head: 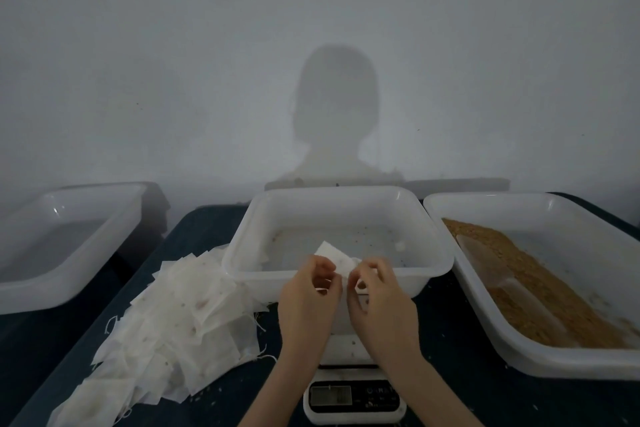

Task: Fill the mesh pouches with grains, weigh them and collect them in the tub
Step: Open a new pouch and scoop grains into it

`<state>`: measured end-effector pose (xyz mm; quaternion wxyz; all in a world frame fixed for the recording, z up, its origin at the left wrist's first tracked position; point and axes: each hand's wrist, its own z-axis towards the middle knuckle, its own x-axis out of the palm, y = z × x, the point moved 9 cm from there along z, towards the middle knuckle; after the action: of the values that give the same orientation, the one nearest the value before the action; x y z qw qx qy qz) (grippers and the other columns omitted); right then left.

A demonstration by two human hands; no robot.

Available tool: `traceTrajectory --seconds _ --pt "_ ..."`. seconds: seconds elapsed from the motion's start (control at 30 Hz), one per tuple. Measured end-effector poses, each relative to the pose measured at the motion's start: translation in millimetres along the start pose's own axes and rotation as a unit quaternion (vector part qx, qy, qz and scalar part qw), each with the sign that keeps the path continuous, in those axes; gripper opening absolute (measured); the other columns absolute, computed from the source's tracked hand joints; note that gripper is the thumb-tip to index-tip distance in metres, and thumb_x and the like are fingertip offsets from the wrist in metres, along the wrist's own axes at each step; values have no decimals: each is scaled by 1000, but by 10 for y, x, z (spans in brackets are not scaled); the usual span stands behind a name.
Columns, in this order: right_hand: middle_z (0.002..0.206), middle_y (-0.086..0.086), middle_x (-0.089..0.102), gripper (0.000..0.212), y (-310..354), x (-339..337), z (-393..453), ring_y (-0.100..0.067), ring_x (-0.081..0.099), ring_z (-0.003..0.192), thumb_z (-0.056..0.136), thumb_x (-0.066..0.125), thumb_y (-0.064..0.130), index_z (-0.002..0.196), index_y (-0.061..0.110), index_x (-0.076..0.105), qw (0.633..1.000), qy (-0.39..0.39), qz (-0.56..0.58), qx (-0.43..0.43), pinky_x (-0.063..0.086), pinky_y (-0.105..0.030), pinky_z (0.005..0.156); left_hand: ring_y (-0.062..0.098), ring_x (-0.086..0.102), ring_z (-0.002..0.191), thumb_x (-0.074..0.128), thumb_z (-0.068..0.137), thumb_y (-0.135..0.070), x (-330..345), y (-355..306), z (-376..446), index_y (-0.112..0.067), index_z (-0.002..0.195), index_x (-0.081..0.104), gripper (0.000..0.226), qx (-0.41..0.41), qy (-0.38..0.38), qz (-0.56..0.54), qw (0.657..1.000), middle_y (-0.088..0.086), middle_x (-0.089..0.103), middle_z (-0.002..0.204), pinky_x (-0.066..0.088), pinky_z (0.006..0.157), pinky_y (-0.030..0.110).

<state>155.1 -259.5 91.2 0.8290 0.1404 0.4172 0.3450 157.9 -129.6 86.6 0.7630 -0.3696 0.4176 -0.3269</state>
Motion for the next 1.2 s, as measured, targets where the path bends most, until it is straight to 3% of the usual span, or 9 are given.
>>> traceTrajectory --seconds 0.13,0.3,0.43,0.6,0.73,0.8,0.9,1.0,1.2 --pt "99 15 57 7 -82 44 -13 -5 56 64 87 64 17 88 23 67 998 24 -38 36 48 -20 50 -14 57 78 68 85 -15 57 -66 -34 -44 76 46 37 30 6 11 999 -20 61 73 45 62 4" --pt "112 21 54 25 -169 130 -16 -1 59 80 99 45 39 112 34 65 992 97 -46 66 48 -18 62 -16 57 81 67 86 -10 124 -121 -70 -45 79 45 42 63 14 20 998 -20 60 76 44 64 3" --pt "78 14 61 31 -288 275 -73 -1 55 67 100 39 39 86 29 65 972 205 -49 104 42 -14 59 -9 60 77 64 87 -10 207 -128 -88 -42 81 49 36 68 22 37 997 -20 60 75 45 66 6" --pt "69 9 65 40 -399 121 -21 -4 57 60 96 42 43 67 26 62 969 168 -133 121 36 -14 50 0 60 71 61 89 -11 292 -128 -114 -25 100 58 18 77 52 78 993 -17 59 73 51 68 18" --pt "78 12 67 22 -345 51 22 -5 59 70 91 49 31 77 32 66 969 158 -159 104 31 -14 50 -1 57 70 59 92 -16 375 -198 -140 -22 116 53 26 90 98 109 985 -17 57 75 49 68 16" --pt "98 14 65 22 -299 73 25 -5 62 86 93 50 23 95 34 69 970 168 -152 85 34 -14 59 2 55 73 53 94 -16 356 -266 -148 -24 122 50 29 106 80 184 974 -14 59 85 45 63 17" --pt "111 11 59 22 -252 140 16 -7 60 96 94 50 16 105 27 66 964 186 -180 60 37 -17 65 5 52 62 68 81 -12 255 -469 -219 -20 109 59 30 122 38 241 962 -10 59 80 37 50 15" --pt "104 4 65 19 -220 188 26 -12 64 91 96 45 16 101 21 63 950 224 -215 34 40 -20 65 5 50 48 81 55 -3 197 -631 -297 -19 83 66 36 183 -2 239 954 -11 58 63 28 39 13" --pt "81 5 70 31 -280 110 110 -10 61 69 90 48 42 85 21 71 949 279 -138 53 36 -18 51 0 46 95 60 84 -26 185 -458 -93 -28 106 59 22 179 93 153 967 -19 57 104 33 84 17"
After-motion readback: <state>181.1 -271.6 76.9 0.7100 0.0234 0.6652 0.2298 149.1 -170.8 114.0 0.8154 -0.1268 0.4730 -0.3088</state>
